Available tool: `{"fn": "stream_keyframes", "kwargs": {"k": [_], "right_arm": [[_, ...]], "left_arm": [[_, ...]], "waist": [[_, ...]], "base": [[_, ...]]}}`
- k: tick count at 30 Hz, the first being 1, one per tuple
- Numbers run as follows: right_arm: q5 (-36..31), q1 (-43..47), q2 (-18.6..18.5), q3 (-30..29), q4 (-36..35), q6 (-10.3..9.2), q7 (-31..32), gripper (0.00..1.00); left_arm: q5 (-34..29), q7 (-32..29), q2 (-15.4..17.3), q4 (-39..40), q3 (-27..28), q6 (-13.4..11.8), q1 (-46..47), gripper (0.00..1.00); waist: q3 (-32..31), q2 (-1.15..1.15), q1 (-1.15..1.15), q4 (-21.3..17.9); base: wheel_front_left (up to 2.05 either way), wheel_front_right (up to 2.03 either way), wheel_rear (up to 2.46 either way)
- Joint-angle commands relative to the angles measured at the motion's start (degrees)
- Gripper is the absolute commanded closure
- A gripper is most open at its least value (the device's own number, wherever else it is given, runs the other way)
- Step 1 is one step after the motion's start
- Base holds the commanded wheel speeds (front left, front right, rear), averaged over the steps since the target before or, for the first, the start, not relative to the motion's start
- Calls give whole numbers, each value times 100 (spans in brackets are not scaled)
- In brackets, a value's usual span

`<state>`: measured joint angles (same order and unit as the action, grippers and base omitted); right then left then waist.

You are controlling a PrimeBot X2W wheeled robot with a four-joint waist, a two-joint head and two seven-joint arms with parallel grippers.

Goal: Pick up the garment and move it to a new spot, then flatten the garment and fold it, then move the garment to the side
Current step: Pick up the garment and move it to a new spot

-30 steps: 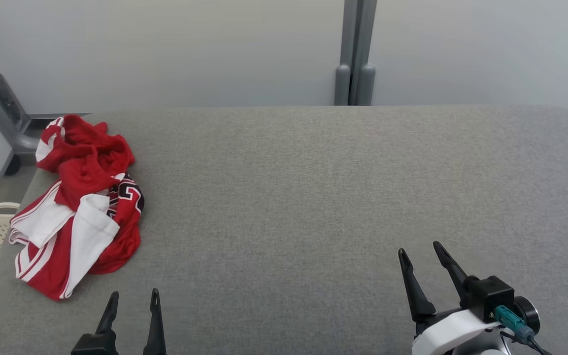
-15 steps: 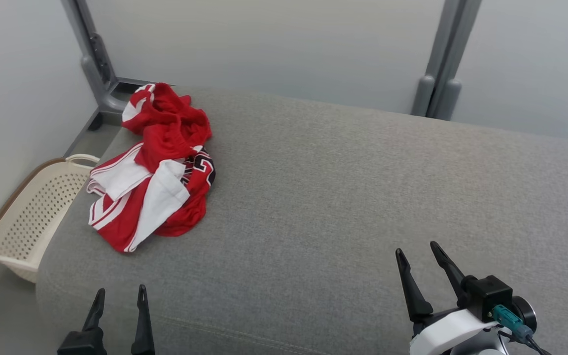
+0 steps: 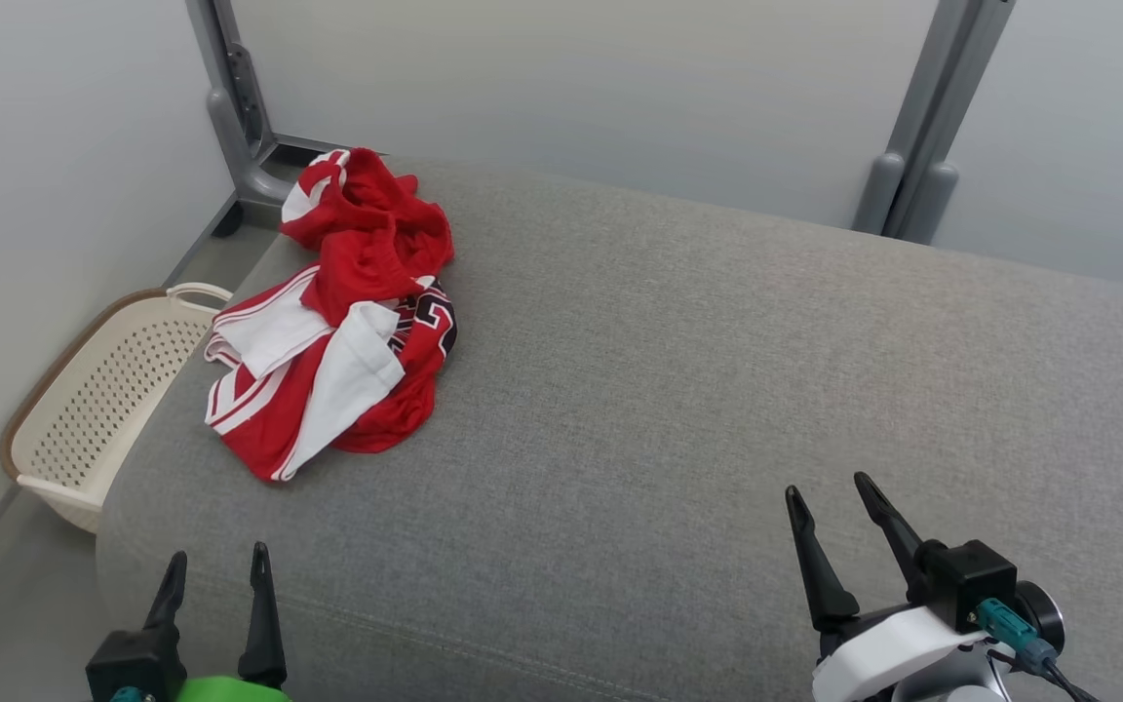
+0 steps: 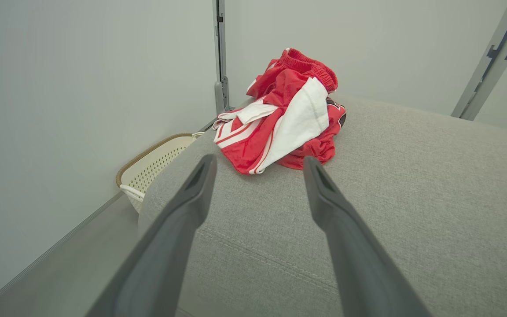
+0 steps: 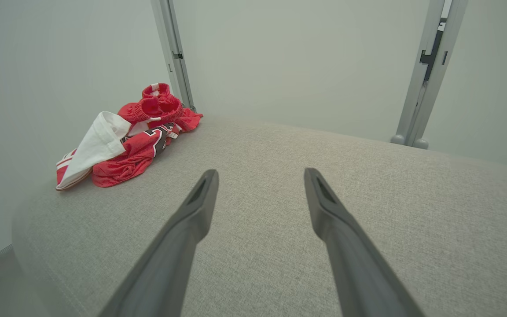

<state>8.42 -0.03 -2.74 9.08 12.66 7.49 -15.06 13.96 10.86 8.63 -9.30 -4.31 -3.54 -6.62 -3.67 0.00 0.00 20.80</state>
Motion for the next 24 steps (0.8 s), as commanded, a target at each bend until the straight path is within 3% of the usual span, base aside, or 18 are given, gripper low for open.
{"fn": "stream_keyframes", "kwargs": {"k": [1, 9, 15, 24], "right_arm": [[-45, -16, -26, -26, 7, 0, -23, 0], [-121, -20, -25, -29, 29, 0, -23, 0], [-224, -53, -26, 19, 40, 0, -23, 0], [-489, -328, -25, -38, -37, 0, 9, 0]], "left_arm": [[-31, -58, 95, -11, 6, -58, 167, 0], [-29, -520, 354, -343, -30, 104, 1049, 0], [-19, -812, 572, -1136, -61, 272, 2026, 0], [246, -1030, 650, -2365, -4, 524, 3085, 0]], "waist": [[52, 0, 0, -150], [164, 0, 0, -586], [352, 0, 0, -894], [994, 0, 0, -1242]], "base": [[0, 0, 0], [0, 0, 0], [0, 0, 0], [0, 0, 0]]}}
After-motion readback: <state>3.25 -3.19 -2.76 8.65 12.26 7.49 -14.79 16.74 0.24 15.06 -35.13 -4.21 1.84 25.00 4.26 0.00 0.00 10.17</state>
